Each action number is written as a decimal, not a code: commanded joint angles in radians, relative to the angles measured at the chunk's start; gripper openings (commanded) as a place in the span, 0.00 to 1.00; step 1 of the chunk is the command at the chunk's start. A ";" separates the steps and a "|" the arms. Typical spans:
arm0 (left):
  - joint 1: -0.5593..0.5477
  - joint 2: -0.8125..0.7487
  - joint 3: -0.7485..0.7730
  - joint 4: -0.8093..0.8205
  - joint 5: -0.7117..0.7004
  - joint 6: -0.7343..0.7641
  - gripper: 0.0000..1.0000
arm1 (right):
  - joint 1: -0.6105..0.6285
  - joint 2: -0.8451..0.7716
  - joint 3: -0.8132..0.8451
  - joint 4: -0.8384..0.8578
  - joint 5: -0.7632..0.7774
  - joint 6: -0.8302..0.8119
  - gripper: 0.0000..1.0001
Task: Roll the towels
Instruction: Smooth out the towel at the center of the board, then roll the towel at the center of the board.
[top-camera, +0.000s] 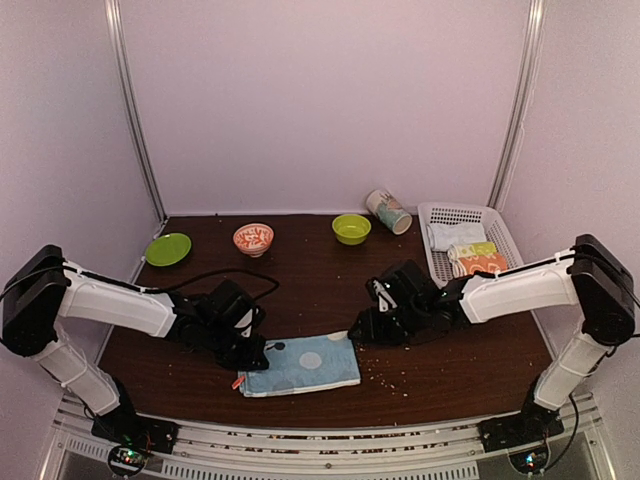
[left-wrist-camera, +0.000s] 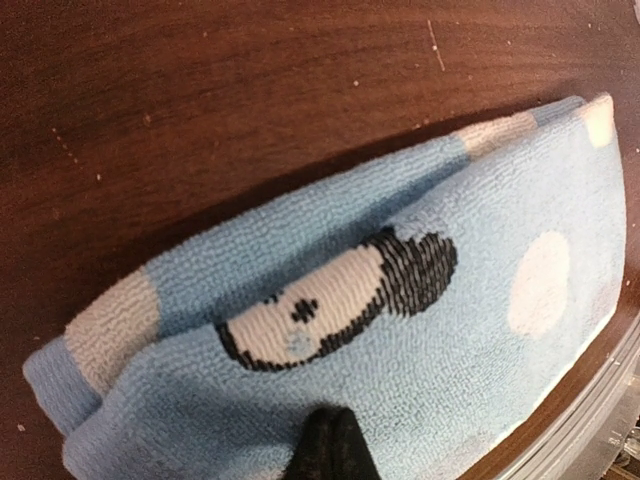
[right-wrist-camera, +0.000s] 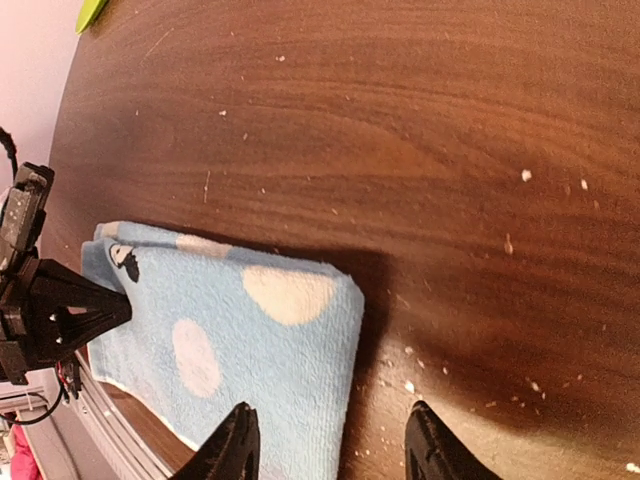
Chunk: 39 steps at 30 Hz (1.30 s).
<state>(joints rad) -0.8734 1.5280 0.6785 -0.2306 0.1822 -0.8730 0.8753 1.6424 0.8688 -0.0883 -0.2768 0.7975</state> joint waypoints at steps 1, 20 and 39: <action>-0.003 0.031 -0.026 -0.027 -0.039 -0.003 0.00 | 0.005 -0.027 -0.132 0.107 -0.051 0.067 0.51; -0.016 0.026 -0.031 -0.024 -0.043 -0.012 0.00 | 0.038 0.074 -0.250 0.376 -0.147 0.228 0.41; -0.039 -0.030 0.082 -0.078 -0.032 0.020 0.24 | 0.016 -0.204 -0.134 -0.254 0.151 -0.106 0.00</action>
<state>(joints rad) -0.9119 1.5166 0.7097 -0.2653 0.1677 -0.8749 0.9012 1.5303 0.6632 -0.0151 -0.2985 0.8661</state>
